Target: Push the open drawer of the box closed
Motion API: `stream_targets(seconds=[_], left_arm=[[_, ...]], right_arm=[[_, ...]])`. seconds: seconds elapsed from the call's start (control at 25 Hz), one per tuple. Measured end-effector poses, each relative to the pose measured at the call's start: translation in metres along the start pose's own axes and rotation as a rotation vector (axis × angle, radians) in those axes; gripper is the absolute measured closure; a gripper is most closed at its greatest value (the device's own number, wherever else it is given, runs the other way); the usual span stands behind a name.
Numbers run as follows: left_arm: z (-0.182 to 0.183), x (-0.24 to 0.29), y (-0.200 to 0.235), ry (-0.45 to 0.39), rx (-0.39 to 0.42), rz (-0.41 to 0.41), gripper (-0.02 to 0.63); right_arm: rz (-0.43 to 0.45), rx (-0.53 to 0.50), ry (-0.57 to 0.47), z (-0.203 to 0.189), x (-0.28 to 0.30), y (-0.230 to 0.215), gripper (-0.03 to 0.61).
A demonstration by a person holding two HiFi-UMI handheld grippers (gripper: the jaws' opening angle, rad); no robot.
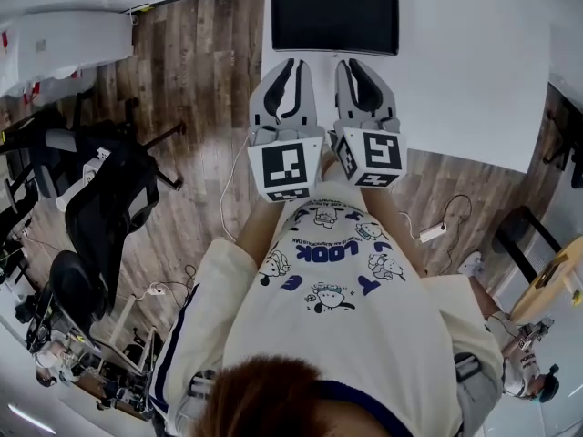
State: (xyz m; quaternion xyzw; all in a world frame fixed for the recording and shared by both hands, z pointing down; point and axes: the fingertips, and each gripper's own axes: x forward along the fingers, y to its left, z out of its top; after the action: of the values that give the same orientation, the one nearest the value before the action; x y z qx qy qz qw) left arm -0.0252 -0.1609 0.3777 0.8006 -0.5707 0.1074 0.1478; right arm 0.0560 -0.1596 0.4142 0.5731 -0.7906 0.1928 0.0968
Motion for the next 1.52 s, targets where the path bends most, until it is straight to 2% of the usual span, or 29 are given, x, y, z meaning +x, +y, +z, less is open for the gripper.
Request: stream_targets(seconds=[0.36,0.6,1.12,1.52], left_arm=[[0.048,-0.026,-0.004,-0.117,0.025,0.006,0.566],[0.069,-0.043,0.001,-0.18,0.043,0.02,0.566],[0.093,-0.065,-0.01,-0.261,0.073,0.012,0.566],[0.095,-0.068,-0.013,-0.268,0.078,0.007,0.566]], right_arm=[[0.021,-0.037,-0.137,0.056,-0.029,0.018,0.528],[0.021,-0.055,-0.195,0.079,-0.039,0.028,0.531],[0.008,-0.065,-0.255,0.096,-0.059,0.033,0.534],[-0.011,-0.066,-0.26,0.097,-0.062,0.029,0.534]])
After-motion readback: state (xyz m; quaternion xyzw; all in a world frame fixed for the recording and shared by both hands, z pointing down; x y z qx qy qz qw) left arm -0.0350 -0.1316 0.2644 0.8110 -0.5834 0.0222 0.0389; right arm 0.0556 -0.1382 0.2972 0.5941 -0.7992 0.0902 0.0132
